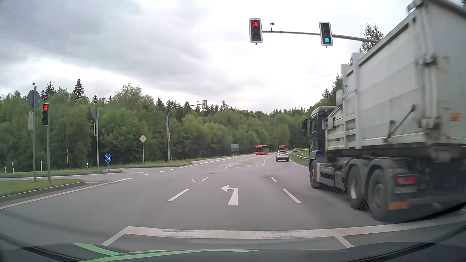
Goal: Follow the waypoints while adhering to traffic rules and regulations
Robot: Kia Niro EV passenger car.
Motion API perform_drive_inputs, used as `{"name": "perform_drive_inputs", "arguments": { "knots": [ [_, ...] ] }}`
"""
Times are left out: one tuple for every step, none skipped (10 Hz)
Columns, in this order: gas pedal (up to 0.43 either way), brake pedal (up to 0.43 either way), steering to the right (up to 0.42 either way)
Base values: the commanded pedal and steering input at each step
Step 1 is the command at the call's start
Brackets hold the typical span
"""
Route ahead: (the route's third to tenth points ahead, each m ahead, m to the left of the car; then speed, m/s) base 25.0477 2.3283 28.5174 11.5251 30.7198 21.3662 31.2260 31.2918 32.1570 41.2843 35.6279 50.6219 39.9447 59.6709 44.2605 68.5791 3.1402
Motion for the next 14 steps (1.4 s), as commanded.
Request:
{"name": "perform_drive_inputs", "arguments": {
  "knots": [
    [0.000,0.238,0.003],
    [0.000,0.232,0.004],
    [0.000,0.232,0.003],
    [0.000,0.232,0.004],
    [0.000,0.226,0.004],
    [0.000,0.226,0.003],
    [0.000,0.226,0.003],
    [0.000,0.220,0.003],
    [0.000,0.213,0.004],
    [0.000,0.213,0.003],
    [0.000,0.207,0.004],
    [0.000,0.207,0.004],
    [0.000,0.201,0.004],
    [0.000,0.195,0.004]
  ]
}}
